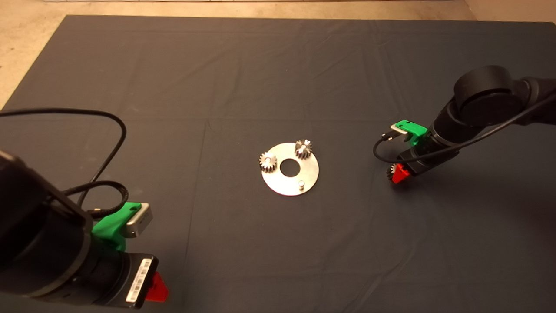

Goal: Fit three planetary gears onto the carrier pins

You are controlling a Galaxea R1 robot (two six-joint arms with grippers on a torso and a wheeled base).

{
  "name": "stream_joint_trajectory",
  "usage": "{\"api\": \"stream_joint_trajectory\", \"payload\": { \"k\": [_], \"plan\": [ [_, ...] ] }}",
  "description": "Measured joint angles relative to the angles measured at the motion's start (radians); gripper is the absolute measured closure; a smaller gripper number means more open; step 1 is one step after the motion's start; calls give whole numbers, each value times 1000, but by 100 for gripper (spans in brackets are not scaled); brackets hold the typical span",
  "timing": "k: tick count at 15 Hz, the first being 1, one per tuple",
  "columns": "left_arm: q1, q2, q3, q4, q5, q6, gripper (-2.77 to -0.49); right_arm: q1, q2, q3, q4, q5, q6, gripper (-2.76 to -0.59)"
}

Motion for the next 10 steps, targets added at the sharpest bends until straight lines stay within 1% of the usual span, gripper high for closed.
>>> {"api": "stream_joint_trajectory", "payload": {
  "k": [1,5,6,9,10],
  "plan": [
    [0,0,0,0,0,0,-204,0,1,-2,0,0,0,-196],
    [0,0,0,0,0,0,-204,0,14,-21,-1,-1,0,-191],
    [0,0,0,-1,0,0,-204,0,17,-26,-1,0,0,-181],
    [0,0,0,-1,0,0,-203,-5,20,-37,-2,0,0,-180],
    [0,0,0,-1,0,0,-204,-13,20,-45,-3,0,0,-180]
  ]
}}
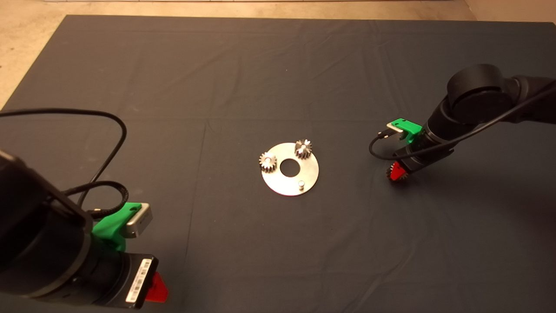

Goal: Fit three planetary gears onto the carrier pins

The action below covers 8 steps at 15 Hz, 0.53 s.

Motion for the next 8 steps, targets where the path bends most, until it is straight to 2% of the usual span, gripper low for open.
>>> {"api": "stream_joint_trajectory", "payload": {
  "k": [4,5,8],
  "plan": [
    [2,0,0,0,0,0,-204,-15,0,-15,-1,0,0,-180],
    [2,0,0,0,0,0,-204,-18,0,-16,-1,0,0,-172],
    [2,0,0,0,0,0,-204,-28,0,-21,-1,1,0,-170]
  ]
}}
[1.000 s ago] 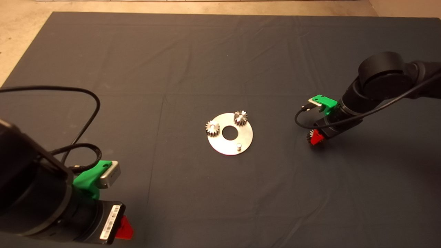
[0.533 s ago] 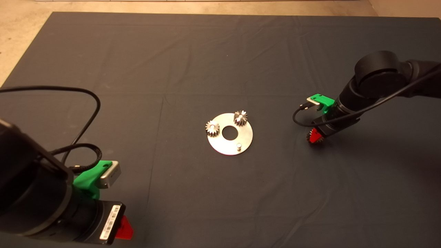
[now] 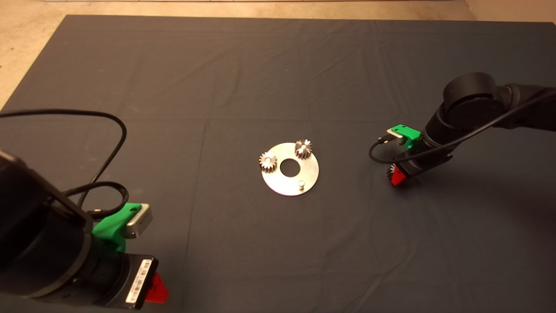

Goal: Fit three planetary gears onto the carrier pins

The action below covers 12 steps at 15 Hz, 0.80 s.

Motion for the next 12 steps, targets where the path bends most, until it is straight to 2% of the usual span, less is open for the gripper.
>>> {"api": "stream_joint_trajectory", "payload": {
  "k": [1,3,6,8,12],
  "plan": [
    [0,0,0,0,0,0,-204,-3,0,-1,0,-1,0,-170],
    [0,0,0,0,0,0,-204,-3,0,-1,-1,0,0,-152],
    [0,0,0,0,0,0,-204,-9,0,-1,-13,0,0,-152],
    [0,0,0,0,0,0,-204,-18,0,-1,-18,1,0,-138],
    [0,0,0,0,0,0,-204,-20,0,-1,-34,-1,0,-136]
  ]
}}
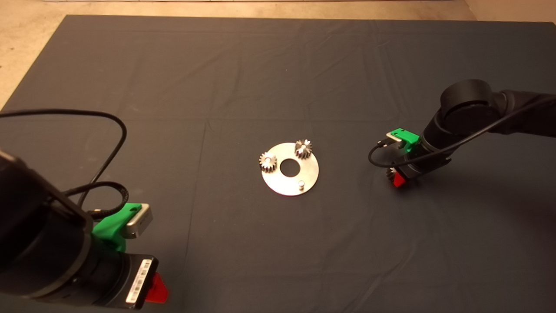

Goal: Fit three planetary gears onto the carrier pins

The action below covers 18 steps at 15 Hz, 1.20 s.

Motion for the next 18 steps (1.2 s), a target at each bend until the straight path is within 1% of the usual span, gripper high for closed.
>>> {"api": "stream_joint_trajectory", "payload": {
  "k": [4,6,10,14,16,17,18],
  "plan": [
    [0,0,0,0,0,0,-204,0,0,4,-10,0,0,-136],
    [0,0,0,0,0,0,-204,1,0,23,-19,0,0,-136],
    [0,0,0,0,0,0,-204,4,0,53,-22,1,0,-136],
    [0,0,0,0,0,0,-204,6,0,55,-29,1,-3,-136],
    [0,0,0,0,0,0,-204,6,0,55,-41,1,-11,-136],
    [0,0,0,0,0,0,-204,6,0,55,-41,1,-11,-136],
    [0,0,0,0,0,0,-204,6,-1,55,-42,11,-11,-136]
  ]
}}
